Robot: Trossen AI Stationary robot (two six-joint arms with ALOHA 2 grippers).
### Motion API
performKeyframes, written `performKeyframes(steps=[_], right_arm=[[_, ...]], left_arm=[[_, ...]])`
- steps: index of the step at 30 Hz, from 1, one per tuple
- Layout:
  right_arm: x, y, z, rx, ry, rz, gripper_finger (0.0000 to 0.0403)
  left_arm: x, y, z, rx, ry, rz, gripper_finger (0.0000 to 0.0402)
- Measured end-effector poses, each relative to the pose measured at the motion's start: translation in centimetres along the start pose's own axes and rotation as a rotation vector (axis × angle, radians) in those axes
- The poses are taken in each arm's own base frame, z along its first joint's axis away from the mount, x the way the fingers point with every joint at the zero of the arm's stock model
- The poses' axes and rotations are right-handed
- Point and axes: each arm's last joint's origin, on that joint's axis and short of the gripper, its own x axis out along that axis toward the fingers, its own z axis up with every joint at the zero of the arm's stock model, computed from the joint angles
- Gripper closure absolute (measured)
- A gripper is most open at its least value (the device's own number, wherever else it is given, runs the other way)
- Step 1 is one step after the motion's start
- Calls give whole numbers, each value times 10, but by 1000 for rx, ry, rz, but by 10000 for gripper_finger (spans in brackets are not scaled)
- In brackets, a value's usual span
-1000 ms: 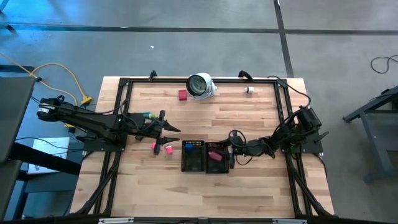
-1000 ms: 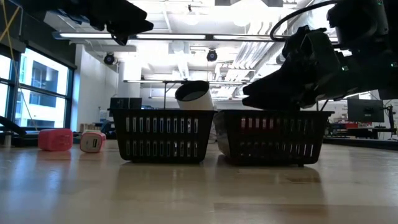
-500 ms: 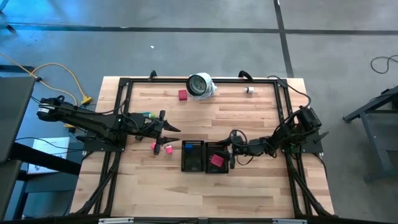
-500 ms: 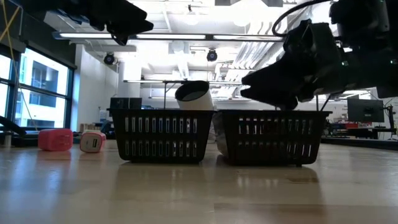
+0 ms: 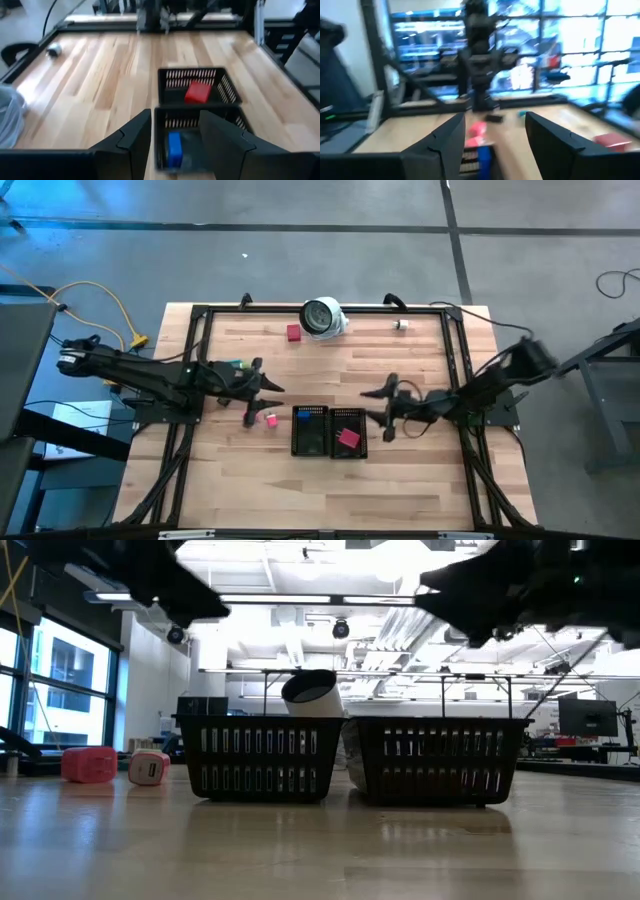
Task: Pick & Place Office items
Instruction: Put the pink charger adapter into the right black bin
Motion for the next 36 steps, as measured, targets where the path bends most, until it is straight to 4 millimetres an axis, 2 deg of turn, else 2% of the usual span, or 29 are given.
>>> performKeyframes(steps=[4, 12, 21, 26, 32, 36], right_arm=[[-19, -11, 10, -27, 40, -53, 208], [-40, -18, 19, -5, 196, -44, 208], [-53, -26, 11, 66, 352, -128, 208], [-53, -26, 11, 92, 354, -136, 208], [-53, -26, 11, 93, 352, -136, 208], [-53, -26, 11, 93, 352, -137, 208]], left_arm=[[-11, 5, -5, -49, 62, 26, 240], [-32, 4, -24, -254, 264, 48, 240], [-22, -17, -40, -374, 431, 2, 240], [-11, -28, -53, -378, 555, 5, 241], [-13, -28, -72, -361, 773, 92, 240], [-16, -25, -75, -308, 815, 121, 240]])
